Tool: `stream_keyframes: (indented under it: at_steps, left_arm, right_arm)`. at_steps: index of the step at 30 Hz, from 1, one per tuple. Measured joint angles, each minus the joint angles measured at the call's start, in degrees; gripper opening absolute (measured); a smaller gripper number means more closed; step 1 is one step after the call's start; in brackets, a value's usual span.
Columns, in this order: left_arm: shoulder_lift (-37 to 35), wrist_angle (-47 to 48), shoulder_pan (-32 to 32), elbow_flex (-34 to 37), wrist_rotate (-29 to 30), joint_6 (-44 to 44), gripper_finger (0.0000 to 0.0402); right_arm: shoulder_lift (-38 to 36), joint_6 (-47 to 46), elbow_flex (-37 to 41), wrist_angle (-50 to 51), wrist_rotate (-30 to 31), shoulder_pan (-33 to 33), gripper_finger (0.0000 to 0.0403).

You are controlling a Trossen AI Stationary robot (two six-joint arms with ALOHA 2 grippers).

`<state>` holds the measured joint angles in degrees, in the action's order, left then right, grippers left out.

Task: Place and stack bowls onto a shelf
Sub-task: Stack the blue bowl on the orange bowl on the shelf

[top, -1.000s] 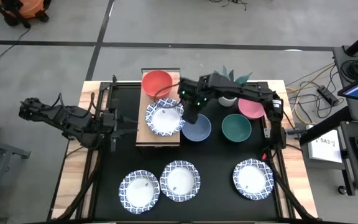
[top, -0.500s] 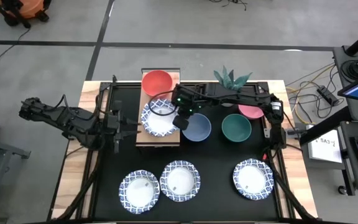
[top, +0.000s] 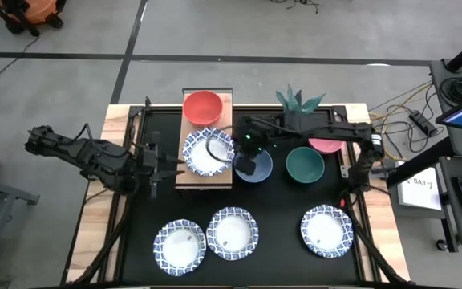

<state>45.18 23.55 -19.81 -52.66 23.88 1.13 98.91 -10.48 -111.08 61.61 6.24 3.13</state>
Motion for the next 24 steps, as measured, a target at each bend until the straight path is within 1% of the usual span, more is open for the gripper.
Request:
stream_keyframes:
  at_steps: [3,10,14,17,20,22,24]
  left_arm:
    - [0.83,-0.03,0.0,0.0,0.0,0.96,0.0107]
    - [2.64,-0.38,0.0,0.0,0.0,1.96,0.0107]
    - [3.12,-0.48,0.0,0.0,0.0,2.44,0.0107]
    - [3.2,-0.57,0.0,0.0,-0.02,2.66,0.0107]
    - [3.2,-0.68,0.0,0.0,-0.02,2.83,0.0107]
    - [3.23,-0.7,0.0,0.0,-0.02,2.84,0.0107]
    - [3.23,-0.8,0.0,0.0,-0.02,2.84,0.0107]
  right_arm:
    - [-3.21,-0.02,4.05,-1.24,0.02,-2.95,0.0009]
    - [-9.25,-0.02,17.4,-7.94,0.0,-9.56,0.0009]
    - [-10.51,-0.71,24.13,-13.18,-0.15,-11.85,0.0009]
    - [-10.88,-1.81,28.16,-17.54,-0.92,-12.3,0.001]
    - [-11.18,-2.01,31.09,-19.89,-3.56,-12.28,0.0024]
    - [-11.18,-1.96,32.59,-20.86,-4.88,-12.26,0.0043]
    - [-10.95,-1.5,34.07,-21.1,-4.79,-12.26,0.0066]
